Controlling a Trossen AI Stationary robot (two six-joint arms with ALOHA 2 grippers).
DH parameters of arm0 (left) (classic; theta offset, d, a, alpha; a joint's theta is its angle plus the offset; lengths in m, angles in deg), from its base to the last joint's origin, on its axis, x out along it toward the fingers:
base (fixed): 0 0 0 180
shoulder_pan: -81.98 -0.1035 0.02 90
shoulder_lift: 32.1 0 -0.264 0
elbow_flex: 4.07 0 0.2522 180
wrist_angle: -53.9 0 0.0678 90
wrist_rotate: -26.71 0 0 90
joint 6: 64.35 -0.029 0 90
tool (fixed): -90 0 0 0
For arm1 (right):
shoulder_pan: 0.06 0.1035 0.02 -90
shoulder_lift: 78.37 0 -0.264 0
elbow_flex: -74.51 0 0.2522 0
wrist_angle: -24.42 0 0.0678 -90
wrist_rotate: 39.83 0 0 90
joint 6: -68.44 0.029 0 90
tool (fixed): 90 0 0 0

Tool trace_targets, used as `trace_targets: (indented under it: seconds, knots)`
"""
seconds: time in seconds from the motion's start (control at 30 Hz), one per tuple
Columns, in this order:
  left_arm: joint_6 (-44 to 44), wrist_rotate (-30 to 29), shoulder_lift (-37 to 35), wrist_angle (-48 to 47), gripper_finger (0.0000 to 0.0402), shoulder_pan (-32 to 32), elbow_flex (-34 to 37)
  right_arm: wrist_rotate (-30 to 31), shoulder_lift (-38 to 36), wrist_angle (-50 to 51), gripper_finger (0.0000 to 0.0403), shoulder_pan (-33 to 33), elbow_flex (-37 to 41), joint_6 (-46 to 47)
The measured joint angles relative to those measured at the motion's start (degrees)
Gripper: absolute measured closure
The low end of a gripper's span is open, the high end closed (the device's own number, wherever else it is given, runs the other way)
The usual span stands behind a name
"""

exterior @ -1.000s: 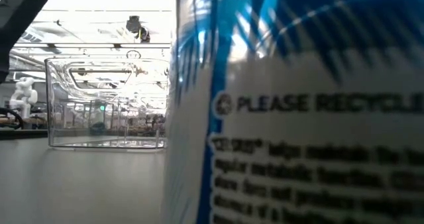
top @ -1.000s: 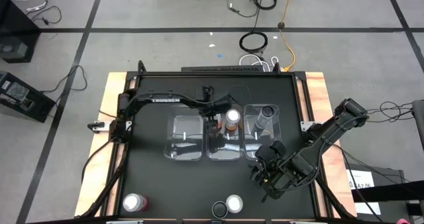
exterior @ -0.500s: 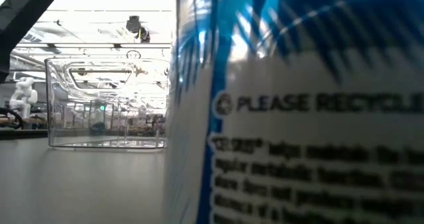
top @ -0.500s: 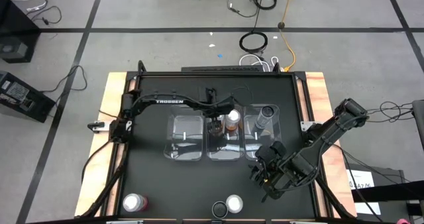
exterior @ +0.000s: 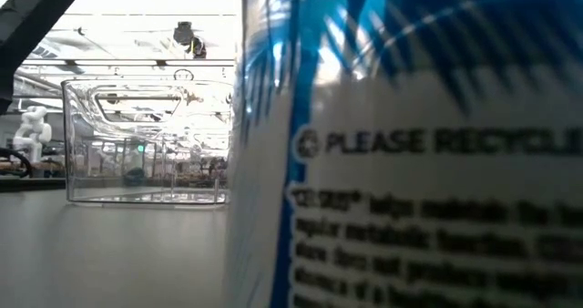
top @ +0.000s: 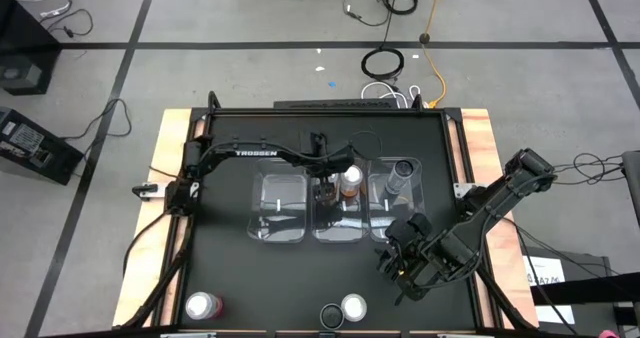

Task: Sort soda cans
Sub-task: Put the yellow white soda can into the middle transparent bin, then put the left pink white soda can into the left transparent bin

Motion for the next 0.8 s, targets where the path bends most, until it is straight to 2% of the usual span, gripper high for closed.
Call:
trace_targets:
  seconds: [0.23,0.43,0.63,0.8]
  knots:
    - [0.0,0.0,0.0,-0.1,0.0012,0.0,0.0,0.0,0.0,0.0,0.0122,0.0,0.0,-0.1]
    - [0.5,0.0,-1.0,-2.2,0.0009,0.0,-0.6,0.0,0.0,0.0,0.0122,0.0,0.0,-0.1]
    - [1.8,0.0,-3.5,-5.5,0.0008,0.2,-4.4,0.0,0.0,-0.1,0.0122,0.0,0.0,-0.8]
    - [6.2,0.1,-7.8,-6.8,0.0008,0.2,-5.3,0.0,0.0,-0.1,0.0122,0.0,0.0,-1.0]
